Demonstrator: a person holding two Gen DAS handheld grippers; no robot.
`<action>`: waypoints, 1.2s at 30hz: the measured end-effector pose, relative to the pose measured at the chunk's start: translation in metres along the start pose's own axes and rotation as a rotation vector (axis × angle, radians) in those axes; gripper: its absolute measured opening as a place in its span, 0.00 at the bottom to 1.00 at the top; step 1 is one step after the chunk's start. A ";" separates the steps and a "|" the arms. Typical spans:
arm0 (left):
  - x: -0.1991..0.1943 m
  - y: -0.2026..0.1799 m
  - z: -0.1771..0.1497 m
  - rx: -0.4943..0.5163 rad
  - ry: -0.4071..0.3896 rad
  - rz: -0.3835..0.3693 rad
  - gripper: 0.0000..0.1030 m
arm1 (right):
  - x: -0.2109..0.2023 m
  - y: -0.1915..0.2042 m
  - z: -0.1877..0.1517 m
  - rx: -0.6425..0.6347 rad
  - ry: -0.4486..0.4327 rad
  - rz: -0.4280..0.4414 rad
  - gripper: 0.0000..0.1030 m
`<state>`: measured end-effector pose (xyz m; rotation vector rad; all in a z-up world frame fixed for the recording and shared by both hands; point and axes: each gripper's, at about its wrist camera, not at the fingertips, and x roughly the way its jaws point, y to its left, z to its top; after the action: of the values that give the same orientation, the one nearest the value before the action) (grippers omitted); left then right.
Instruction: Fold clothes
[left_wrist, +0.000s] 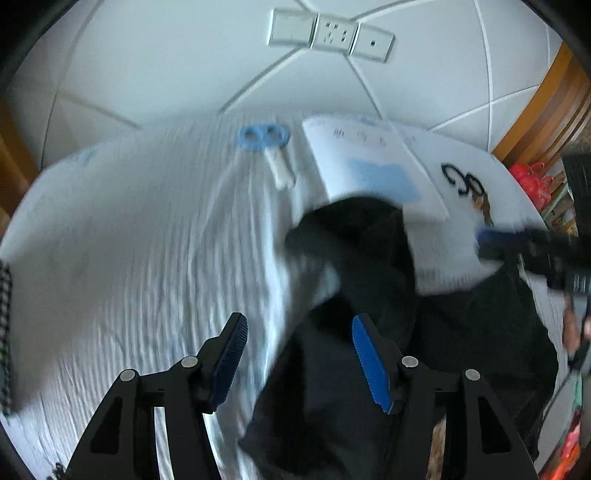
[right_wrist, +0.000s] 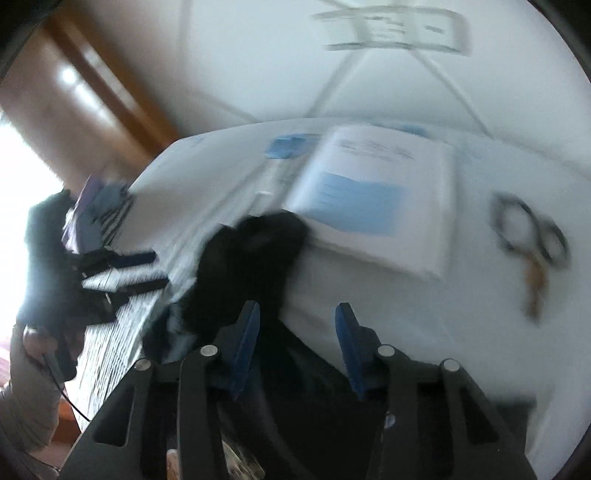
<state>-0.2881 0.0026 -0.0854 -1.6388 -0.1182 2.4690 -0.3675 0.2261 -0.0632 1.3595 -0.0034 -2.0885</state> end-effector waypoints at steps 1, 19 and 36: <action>0.003 0.002 -0.007 -0.004 0.013 0.013 0.58 | 0.009 0.009 0.011 -0.032 0.014 0.013 0.41; 0.020 0.017 -0.052 -0.061 0.039 0.117 0.58 | 0.066 0.023 0.055 -0.207 0.091 -0.302 0.09; -0.003 -0.030 0.044 0.013 -0.050 -0.075 0.67 | -0.083 -0.095 -0.070 0.310 -0.036 -0.222 0.76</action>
<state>-0.3247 0.0332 -0.0610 -1.5392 -0.1665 2.4501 -0.3358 0.3673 -0.0591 1.5624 -0.2082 -2.3729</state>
